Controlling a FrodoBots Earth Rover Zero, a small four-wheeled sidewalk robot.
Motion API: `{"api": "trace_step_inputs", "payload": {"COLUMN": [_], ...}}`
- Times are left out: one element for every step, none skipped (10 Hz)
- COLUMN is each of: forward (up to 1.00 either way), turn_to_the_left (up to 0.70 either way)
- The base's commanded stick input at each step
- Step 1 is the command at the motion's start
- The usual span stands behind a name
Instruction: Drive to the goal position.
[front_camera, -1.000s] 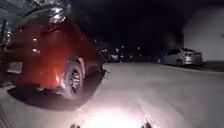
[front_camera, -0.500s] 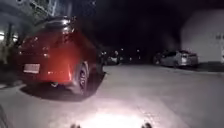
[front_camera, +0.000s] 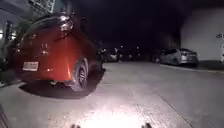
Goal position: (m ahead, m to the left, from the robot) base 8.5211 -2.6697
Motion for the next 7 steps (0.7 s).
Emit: {"api": "trace_step_inputs", "payload": {"forward": [0.85,0.85,0.85,0.85,0.85,0.85,0.85], "turn_to_the_left": [-0.34,-0.34,-0.34,-0.24,-0.12,0.00,0.00]}}
